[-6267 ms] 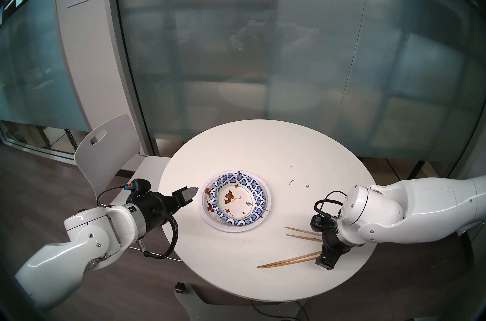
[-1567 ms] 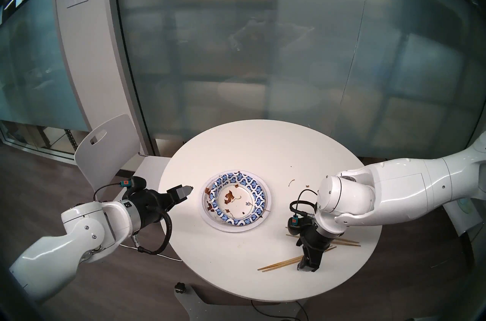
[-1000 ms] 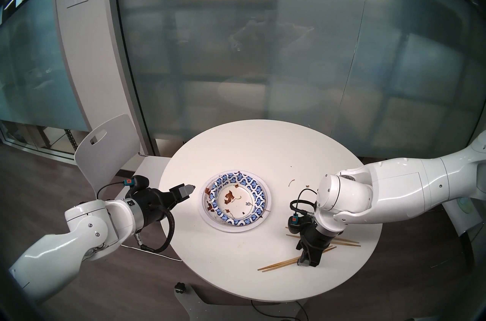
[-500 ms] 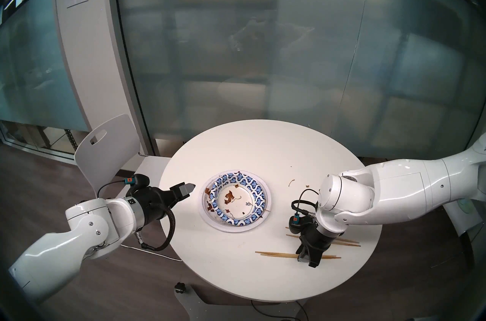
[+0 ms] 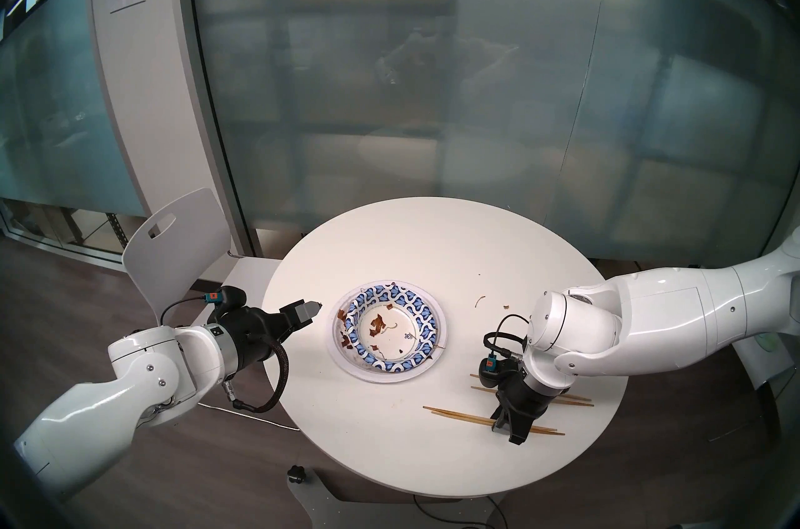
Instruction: Stack the plates into one stack
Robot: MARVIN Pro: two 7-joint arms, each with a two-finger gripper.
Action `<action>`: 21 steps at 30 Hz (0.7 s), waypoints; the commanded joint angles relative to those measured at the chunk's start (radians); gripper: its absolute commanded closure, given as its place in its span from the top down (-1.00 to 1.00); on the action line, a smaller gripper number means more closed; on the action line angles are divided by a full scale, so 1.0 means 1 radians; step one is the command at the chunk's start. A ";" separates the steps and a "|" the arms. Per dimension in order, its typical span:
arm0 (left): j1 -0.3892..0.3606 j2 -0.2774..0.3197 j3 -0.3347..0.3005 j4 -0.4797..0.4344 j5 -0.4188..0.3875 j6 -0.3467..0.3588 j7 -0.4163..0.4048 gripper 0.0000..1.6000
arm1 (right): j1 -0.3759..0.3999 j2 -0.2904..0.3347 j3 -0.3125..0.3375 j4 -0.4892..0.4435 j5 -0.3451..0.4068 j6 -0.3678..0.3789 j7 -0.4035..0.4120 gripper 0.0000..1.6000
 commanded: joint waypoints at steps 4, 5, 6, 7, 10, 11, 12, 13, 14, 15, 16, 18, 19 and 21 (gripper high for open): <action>-0.009 0.002 -0.002 -0.010 0.005 -0.002 -0.003 1.00 | -0.014 0.082 -0.057 -0.023 -0.005 0.033 -0.015 -0.04; -0.012 0.001 0.002 -0.010 0.005 -0.002 -0.001 1.00 | -0.010 0.101 -0.063 -0.028 -0.008 0.034 -0.017 -0.04; -0.012 0.001 0.002 -0.010 0.005 -0.002 -0.001 1.00 | -0.010 0.101 -0.063 -0.028 -0.008 0.034 -0.017 -0.04; -0.014 0.001 0.003 -0.011 0.006 -0.002 0.000 1.00 | -0.006 0.111 -0.067 -0.031 -0.012 0.036 -0.017 -0.03; -0.021 -0.002 0.012 -0.011 0.008 -0.002 0.003 1.00 | 0.014 0.145 -0.075 -0.041 -0.022 0.050 -0.015 -0.02; -0.024 -0.003 0.014 -0.011 0.008 -0.002 0.004 1.00 | 0.020 0.154 -0.077 -0.040 -0.026 0.053 -0.014 -0.02; -0.026 -0.003 0.017 -0.011 0.008 -0.002 0.005 1.00 | 0.025 0.161 -0.078 -0.040 -0.032 0.054 -0.009 -0.02; -0.027 -0.004 0.018 -0.013 0.008 -0.002 0.006 1.00 | 0.030 0.166 -0.080 -0.038 -0.036 0.060 -0.012 -0.01; -0.029 -0.004 0.020 -0.013 0.008 -0.002 0.007 1.00 | 0.035 0.170 -0.081 -0.036 -0.042 0.060 -0.007 -0.01; -0.029 -0.004 0.020 -0.013 0.008 -0.002 0.007 1.00 | 0.035 0.170 -0.081 -0.036 -0.042 0.060 -0.007 -0.01; -0.033 -0.005 0.024 -0.013 0.008 -0.002 0.010 1.00 | 0.045 0.176 -0.082 -0.032 -0.055 0.059 -0.001 0.00; -0.039 -0.007 0.030 -0.012 0.010 -0.002 0.012 1.00 | 0.060 0.174 -0.082 -0.027 -0.067 0.062 0.014 0.00; -0.042 -0.008 0.033 -0.011 0.010 -0.002 0.014 1.00 | 0.066 0.171 -0.081 -0.024 -0.072 0.061 0.020 0.00; -0.047 -0.009 0.038 -0.010 0.011 -0.001 0.016 1.00 | 0.077 0.158 -0.081 -0.014 -0.083 0.066 0.036 0.15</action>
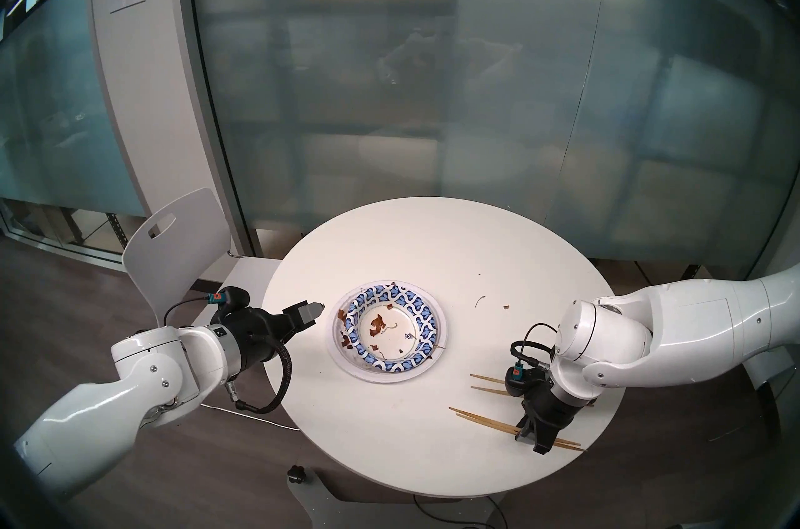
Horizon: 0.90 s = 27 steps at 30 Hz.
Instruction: Stack the plates into one stack
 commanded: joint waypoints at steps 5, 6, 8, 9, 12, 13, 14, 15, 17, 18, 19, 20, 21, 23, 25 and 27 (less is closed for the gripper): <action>-0.033 -0.011 0.015 -0.007 0.003 -0.002 0.013 1.00 | 0.038 -0.001 -0.032 0.062 -0.067 0.025 0.061 0.31; -0.034 -0.011 0.016 -0.006 0.003 -0.002 0.014 1.00 | 0.038 -0.007 -0.031 0.069 -0.071 0.022 0.066 0.33; -0.037 -0.012 0.016 -0.004 0.003 -0.001 0.016 1.00 | 0.039 -0.017 -0.030 0.081 -0.075 0.017 0.077 0.39; -0.038 -0.012 0.016 -0.003 0.002 -0.001 0.016 1.00 | 0.039 -0.021 -0.029 0.085 -0.077 0.015 0.081 0.40; -0.041 -0.012 0.016 0.000 0.002 0.000 0.019 1.00 | 0.038 -0.030 -0.029 0.098 -0.086 0.007 0.099 0.38; -0.041 -0.012 0.016 0.000 0.002 0.001 0.018 1.00 | 0.037 -0.031 -0.029 0.099 -0.087 0.006 0.101 0.38; -0.041 -0.012 0.016 0.000 0.002 0.001 0.018 1.00 | 0.037 -0.031 -0.029 0.099 -0.087 0.006 0.101 0.38; -0.042 -0.013 0.016 0.001 0.002 0.001 0.018 1.00 | 0.037 -0.032 -0.029 0.100 -0.088 0.005 0.104 0.41; -0.043 -0.013 0.017 0.001 0.002 0.002 0.018 1.00 | 0.036 -0.031 -0.028 0.100 -0.089 0.006 0.106 0.43; -0.044 -0.014 0.018 0.002 0.002 0.003 0.018 1.00 | 0.037 -0.028 -0.028 0.097 -0.090 0.006 0.106 0.45; -0.044 -0.014 0.019 0.002 0.002 0.003 0.018 1.00 | 0.038 -0.025 -0.028 0.095 -0.091 0.007 0.108 0.51; -0.045 -0.014 0.020 0.002 0.003 0.003 0.017 1.00 | 0.041 -0.021 -0.029 0.091 -0.092 0.009 0.110 0.52; -0.045 -0.015 0.020 0.003 0.003 0.003 0.017 1.00 | 0.043 -0.017 -0.029 0.087 -0.094 0.010 0.111 0.56; -0.046 -0.016 0.021 0.003 0.004 0.002 0.018 1.00 | 0.049 -0.007 -0.030 0.078 -0.095 0.013 0.115 0.64; -0.047 -0.017 0.022 0.003 0.004 0.002 0.019 1.00 | 0.053 0.002 -0.033 0.072 -0.098 0.017 0.116 0.72; -0.047 -0.017 0.023 0.002 0.004 0.002 0.020 1.00 | 0.055 0.006 -0.033 0.069 -0.099 0.019 0.113 0.75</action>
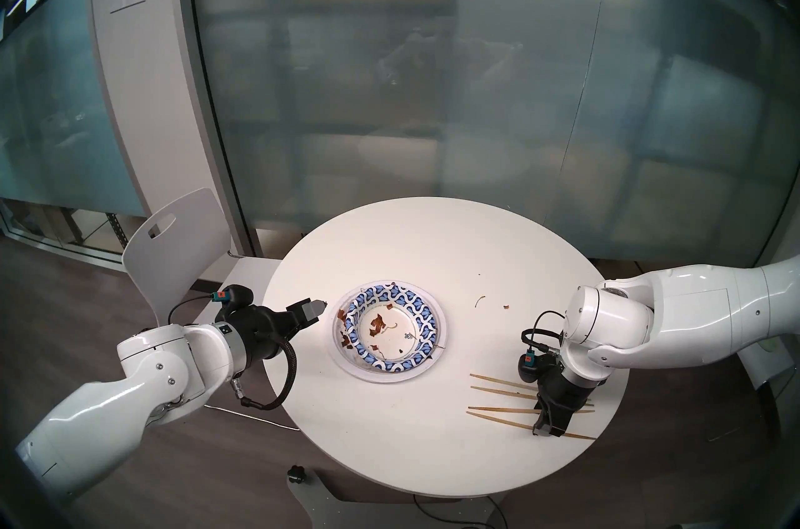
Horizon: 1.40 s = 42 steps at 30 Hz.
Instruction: Stack the plates into one stack
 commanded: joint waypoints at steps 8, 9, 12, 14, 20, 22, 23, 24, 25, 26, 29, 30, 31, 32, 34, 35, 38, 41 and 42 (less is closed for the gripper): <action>-0.007 -0.001 -0.002 -0.019 0.001 0.000 0.002 1.00 | 0.020 0.029 0.001 -0.054 -0.011 0.030 -0.026 0.78; -0.006 -0.001 -0.002 -0.019 0.001 0.000 0.002 1.00 | 0.018 0.028 0.003 -0.059 -0.011 0.031 -0.036 0.78; -0.005 -0.002 -0.003 -0.020 0.001 0.000 0.003 1.00 | 0.018 0.020 0.009 -0.068 -0.008 0.040 -0.046 0.75; -0.005 -0.002 -0.003 -0.019 0.001 0.000 0.002 1.00 | 0.016 0.008 0.013 -0.075 -0.010 0.059 -0.067 0.75; 0.006 -0.001 -0.009 -0.024 0.000 -0.003 0.001 1.00 | 0.014 -0.032 0.029 -0.076 0.004 0.078 -0.091 0.71; 0.013 0.001 -0.016 -0.027 -0.001 -0.004 0.000 1.00 | 0.009 -0.037 0.037 -0.078 0.013 0.078 -0.106 0.73; 0.015 0.002 -0.018 -0.027 -0.002 -0.004 0.000 1.00 | 0.010 -0.038 0.040 -0.080 0.017 0.078 -0.109 0.73; 0.015 0.002 -0.018 -0.027 -0.002 -0.004 0.000 1.00 | 0.010 -0.038 0.040 -0.080 0.017 0.078 -0.109 0.73; 0.019 0.003 -0.022 -0.028 -0.002 -0.005 -0.001 1.00 | 0.013 -0.036 0.043 -0.085 0.024 0.078 -0.117 0.72; 0.021 0.003 -0.023 -0.028 -0.002 -0.005 -0.002 1.00 | 0.015 -0.033 0.044 -0.087 0.027 0.078 -0.120 0.74; 0.024 0.004 -0.027 -0.028 -0.003 -0.005 -0.006 1.00 | 0.021 -0.030 0.041 -0.091 0.035 0.078 -0.129 0.79; 0.025 0.004 -0.029 -0.028 -0.003 -0.006 -0.007 1.00 | 0.022 -0.030 0.039 -0.091 0.037 0.078 -0.133 0.81; 0.027 0.005 -0.030 -0.028 -0.005 -0.006 -0.008 1.00 | 0.022 -0.029 0.039 -0.093 0.038 0.078 -0.136 0.85; 0.028 0.005 -0.031 -0.028 -0.005 -0.006 -0.008 1.00 | 0.022 -0.029 0.039 -0.094 0.040 0.078 -0.138 0.95; 0.029 0.006 -0.032 -0.028 -0.005 -0.006 -0.008 1.00 | 0.023 -0.030 0.037 -0.095 0.041 0.078 -0.141 1.00; 0.030 0.006 -0.032 -0.029 -0.005 -0.006 -0.008 1.00 | 0.025 -0.032 0.034 -0.095 0.044 0.078 -0.144 1.00; 0.033 0.007 -0.033 -0.028 -0.005 -0.008 -0.010 1.00 | 0.034 -0.032 0.022 -0.103 0.051 0.078 -0.163 1.00; 0.035 0.007 -0.032 -0.028 0.002 -0.012 -0.013 1.00 | 0.054 -0.027 0.005 -0.112 0.055 0.078 -0.179 1.00; 0.035 0.007 -0.031 -0.028 0.002 -0.013 -0.013 1.00 | 0.059 -0.027 0.001 -0.113 0.057 0.078 -0.180 1.00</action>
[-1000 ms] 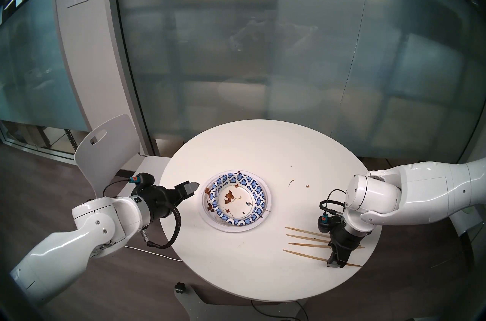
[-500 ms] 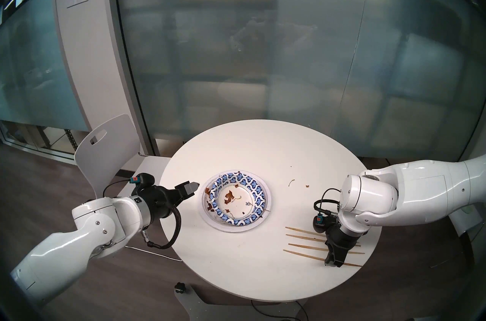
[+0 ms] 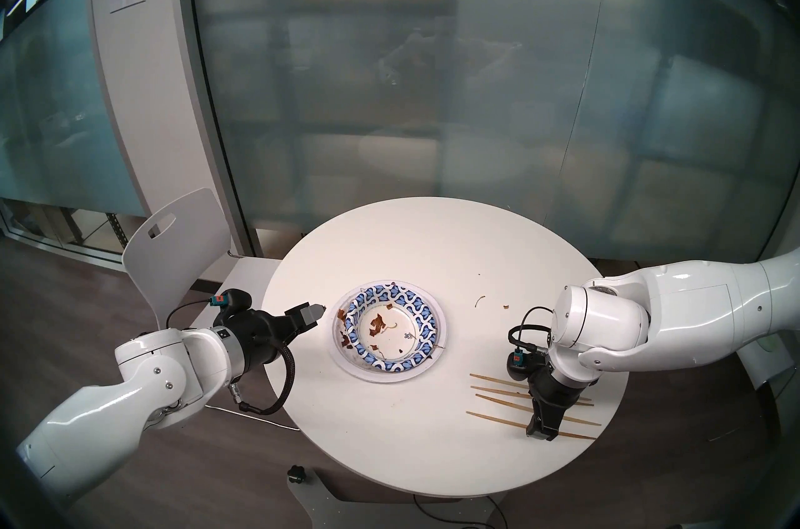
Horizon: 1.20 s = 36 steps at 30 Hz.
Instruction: Stack the plates into one stack
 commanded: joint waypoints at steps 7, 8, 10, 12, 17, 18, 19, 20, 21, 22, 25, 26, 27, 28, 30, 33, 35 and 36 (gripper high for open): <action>0.002 0.002 -0.013 -0.018 0.008 -0.014 -0.010 1.00 | 0.068 0.003 -0.047 -0.015 0.014 -0.001 -0.048 1.00; 0.003 0.003 -0.014 -0.018 0.010 -0.015 -0.010 1.00 | 0.075 0.006 -0.049 -0.019 0.015 -0.001 -0.060 1.00; 0.004 0.003 -0.014 -0.018 0.010 -0.016 -0.010 1.00 | 0.085 0.007 -0.054 -0.023 0.019 -0.001 -0.070 1.00; 0.004 0.004 -0.015 -0.018 0.010 -0.016 -0.011 1.00 | 0.093 0.014 -0.052 -0.031 0.025 -0.001 -0.080 1.00; 0.005 0.006 -0.016 -0.018 0.010 -0.016 -0.013 1.00 | 0.118 0.026 -0.055 -0.050 0.037 -0.001 -0.085 1.00; 0.005 0.006 -0.016 -0.019 0.010 -0.016 -0.014 1.00 | 0.130 0.029 -0.064 -0.056 0.043 -0.001 -0.091 1.00; 0.005 0.007 -0.016 -0.020 0.010 -0.015 -0.014 1.00 | 0.135 0.032 -0.069 -0.058 0.045 -0.001 -0.093 1.00; 0.005 0.008 -0.017 -0.022 0.009 -0.014 -0.013 1.00 | 0.139 0.034 -0.074 -0.058 0.046 -0.001 -0.094 1.00; 0.005 0.008 -0.017 -0.024 0.009 -0.014 -0.012 1.00 | 0.142 0.036 -0.078 -0.056 0.047 -0.001 -0.095 1.00; 0.005 0.009 -0.017 -0.025 0.008 -0.013 -0.012 1.00 | 0.145 0.037 -0.081 -0.055 0.048 -0.001 -0.096 1.00; 0.003 0.010 -0.016 -0.026 0.008 -0.012 -0.011 1.00 | 0.144 0.037 -0.081 -0.036 0.050 -0.001 -0.091 1.00; 0.003 0.010 -0.016 -0.026 0.008 -0.012 -0.011 1.00 | 0.144 0.037 -0.081 -0.036 0.050 -0.001 -0.091 1.00; 0.002 0.010 -0.015 -0.026 0.008 -0.012 -0.011 1.00 | 0.144 0.036 -0.082 -0.030 0.048 -0.001 -0.089 1.00; 0.001 0.010 -0.014 -0.026 0.008 -0.012 -0.010 1.00 | 0.141 0.041 -0.077 -0.021 0.048 -0.001 -0.084 1.00; -0.001 0.010 -0.013 -0.026 0.008 -0.012 -0.009 1.00 | 0.143 0.037 -0.078 -0.004 0.047 -0.001 -0.081 1.00; -0.002 0.010 -0.011 -0.025 0.007 -0.012 -0.007 1.00 | 0.140 0.029 -0.077 0.015 0.042 -0.002 -0.077 1.00; -0.002 0.011 -0.013 -0.024 0.005 -0.012 -0.006 1.00 | 0.141 0.022 -0.072 0.011 0.042 -0.002 -0.082 1.00; -0.003 0.011 -0.014 -0.022 0.003 -0.012 -0.006 1.00 | 0.141 0.020 -0.069 0.008 0.043 -0.003 -0.082 1.00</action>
